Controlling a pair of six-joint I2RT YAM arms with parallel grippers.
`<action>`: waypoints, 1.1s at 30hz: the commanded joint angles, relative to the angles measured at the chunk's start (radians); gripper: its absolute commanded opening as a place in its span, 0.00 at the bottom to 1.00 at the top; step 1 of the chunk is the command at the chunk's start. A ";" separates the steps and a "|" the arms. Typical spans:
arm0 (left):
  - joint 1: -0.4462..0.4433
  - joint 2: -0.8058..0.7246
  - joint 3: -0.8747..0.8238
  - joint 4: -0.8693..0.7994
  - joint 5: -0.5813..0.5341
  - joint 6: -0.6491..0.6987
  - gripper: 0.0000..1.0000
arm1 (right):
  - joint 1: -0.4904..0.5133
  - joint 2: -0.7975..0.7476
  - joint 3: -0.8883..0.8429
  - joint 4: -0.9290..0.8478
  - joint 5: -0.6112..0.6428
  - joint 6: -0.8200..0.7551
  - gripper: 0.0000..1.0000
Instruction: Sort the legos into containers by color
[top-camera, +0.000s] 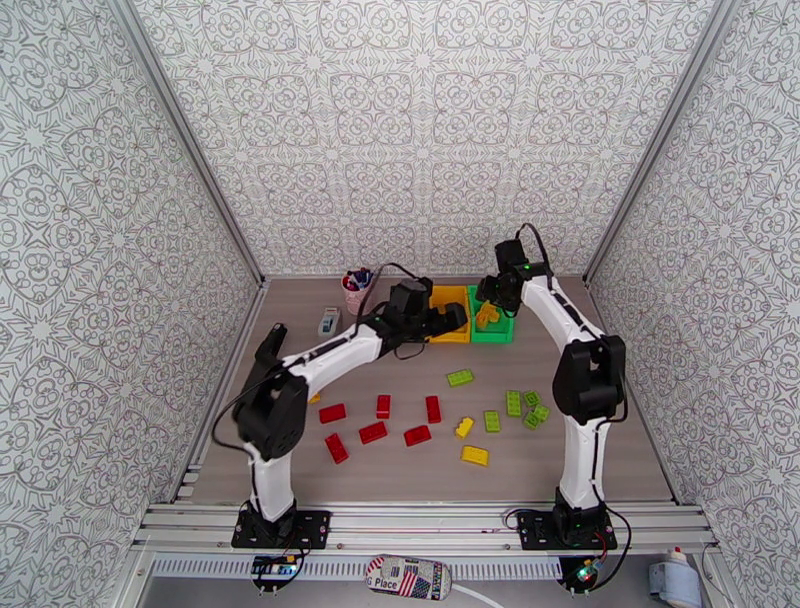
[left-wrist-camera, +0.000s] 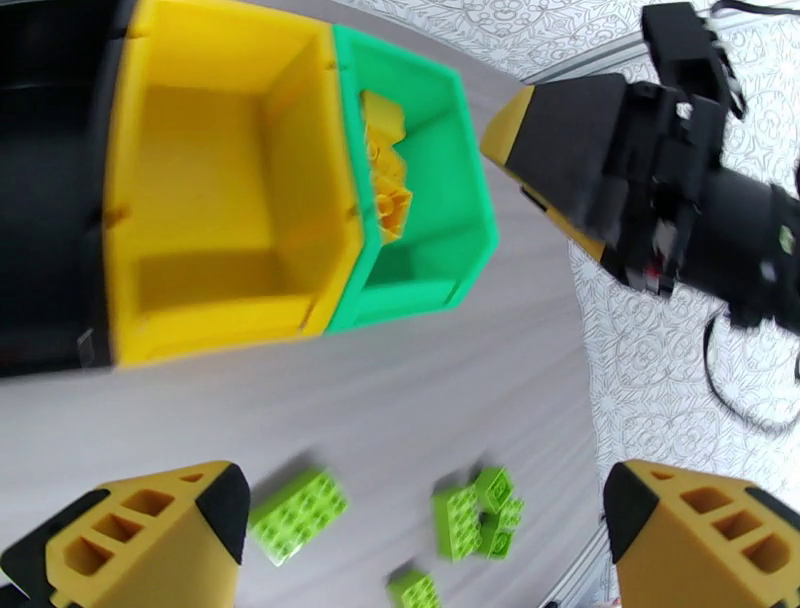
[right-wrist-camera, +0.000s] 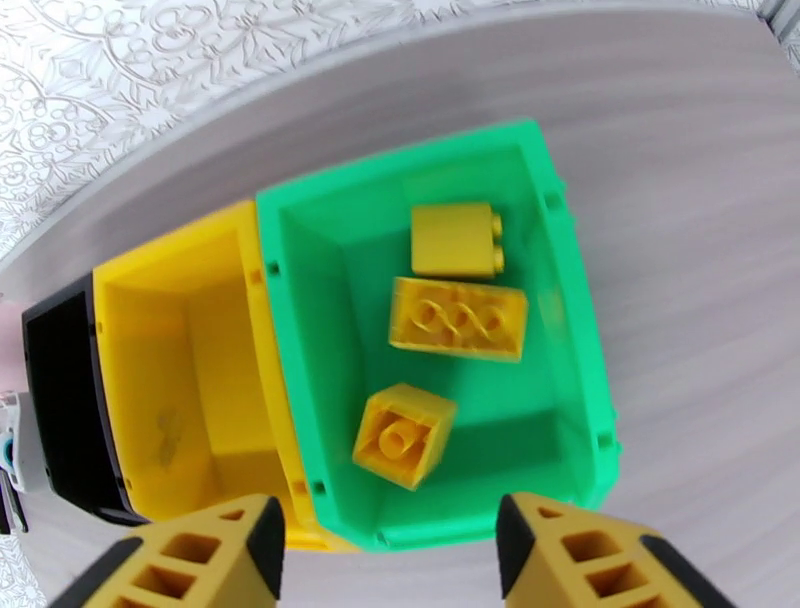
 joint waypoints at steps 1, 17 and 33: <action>-0.014 -0.094 -0.109 -0.017 -0.074 0.049 0.99 | -0.006 -0.105 -0.099 0.004 -0.045 0.003 0.64; -0.081 -0.337 -0.349 -0.163 -0.250 0.136 0.99 | 0.163 -0.507 -0.677 0.170 -0.096 0.089 0.67; -0.113 -0.535 -0.602 -0.174 -0.321 0.041 1.00 | 0.387 -0.689 -0.891 0.121 -0.019 0.209 0.70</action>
